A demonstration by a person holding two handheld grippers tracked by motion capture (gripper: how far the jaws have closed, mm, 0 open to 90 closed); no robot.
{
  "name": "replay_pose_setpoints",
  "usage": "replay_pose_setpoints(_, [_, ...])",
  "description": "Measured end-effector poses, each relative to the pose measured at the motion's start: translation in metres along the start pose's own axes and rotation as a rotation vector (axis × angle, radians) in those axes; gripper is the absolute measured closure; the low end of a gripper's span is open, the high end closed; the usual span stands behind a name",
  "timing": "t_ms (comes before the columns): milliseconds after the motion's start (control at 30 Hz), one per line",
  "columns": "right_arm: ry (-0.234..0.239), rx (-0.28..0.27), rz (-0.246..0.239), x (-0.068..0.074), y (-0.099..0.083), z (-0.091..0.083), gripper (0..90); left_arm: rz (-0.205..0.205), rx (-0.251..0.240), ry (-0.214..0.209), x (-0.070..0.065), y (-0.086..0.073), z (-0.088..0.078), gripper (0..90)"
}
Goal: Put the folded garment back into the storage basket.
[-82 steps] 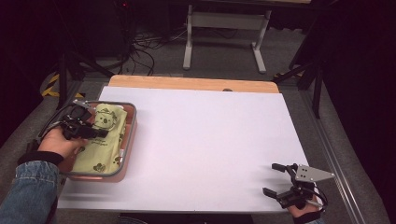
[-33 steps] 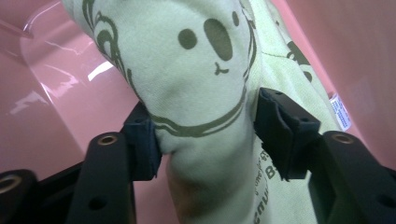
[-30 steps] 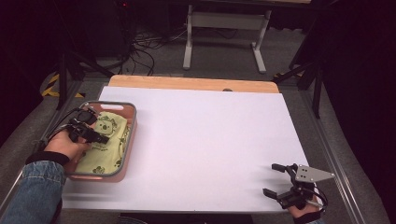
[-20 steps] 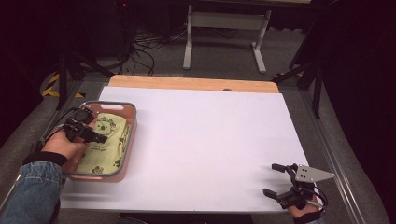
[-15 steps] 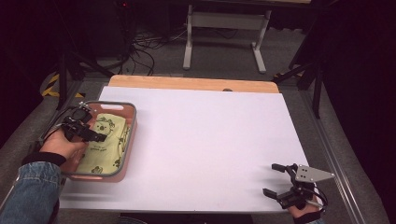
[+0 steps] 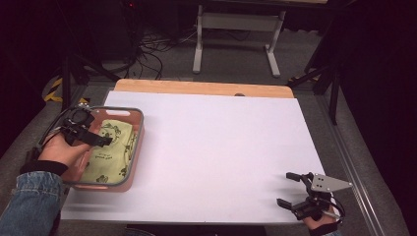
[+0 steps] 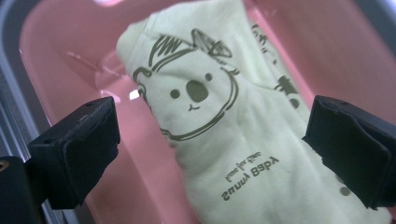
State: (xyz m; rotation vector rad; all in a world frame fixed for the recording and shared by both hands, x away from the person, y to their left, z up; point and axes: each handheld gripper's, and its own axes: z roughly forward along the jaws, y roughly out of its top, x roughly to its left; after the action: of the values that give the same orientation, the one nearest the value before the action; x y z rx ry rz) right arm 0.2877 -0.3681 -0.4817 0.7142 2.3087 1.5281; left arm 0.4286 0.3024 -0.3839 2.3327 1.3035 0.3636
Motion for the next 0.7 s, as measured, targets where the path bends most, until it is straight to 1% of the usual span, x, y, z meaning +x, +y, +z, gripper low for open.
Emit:
replay_pose_setpoints(33, [0.000,0.000,0.000,0.000,0.000,0.000,0.5,0.000,0.000,0.000,0.000,0.000,0.000,3.7])
replay_pose_setpoints(100, [0.000,0.000,0.001,0.000,0.000,0.000,0.5,0.006,-0.019,-0.003,-0.003,0.002,-0.006,3.5])
replay_pose_setpoints(233, [0.000,0.000,0.002,0.000,0.000,0.000,0.5,0.019,-0.040,-0.003,-0.007,0.004,-0.013,3.2])
replay_pose_setpoints(300, [0.000,-0.001,0.002,0.000,0.000,0.000,0.5,0.020,-0.056,-0.010,-0.009,0.005,-0.017,3.1])
replay_pose_setpoints(367, [0.000,0.000,0.001,0.000,0.000,0.000,0.6,0.019,-0.065,-0.021,-0.011,0.006,-0.019,2.8])
replay_pose_setpoints(467, [0.000,0.000,0.002,0.000,0.000,0.000,0.6,0.021,-0.073,-0.022,-0.015,0.006,-0.022,2.6])
replay_pose_setpoints(567, [0.000,0.001,0.002,0.000,0.000,0.000,0.6,0.028,-0.096,-0.024,-0.019,0.007,-0.026,2.2])
replay_pose_setpoints(600, [0.000,0.001,0.001,0.000,0.000,0.000,0.5,0.028,-0.096,-0.024,-0.019,0.007,-0.026,2.1])
replay_pose_setpoints(633, [0.000,0.000,0.001,0.000,0.000,0.000,0.5,0.030,-0.105,-0.033,-0.022,0.008,-0.028,1.9])
replay_pose_setpoints(700, [-0.001,0.000,0.000,0.000,0.000,0.000,0.6,0.034,-0.111,-0.032,-0.023,0.009,-0.030,1.6])
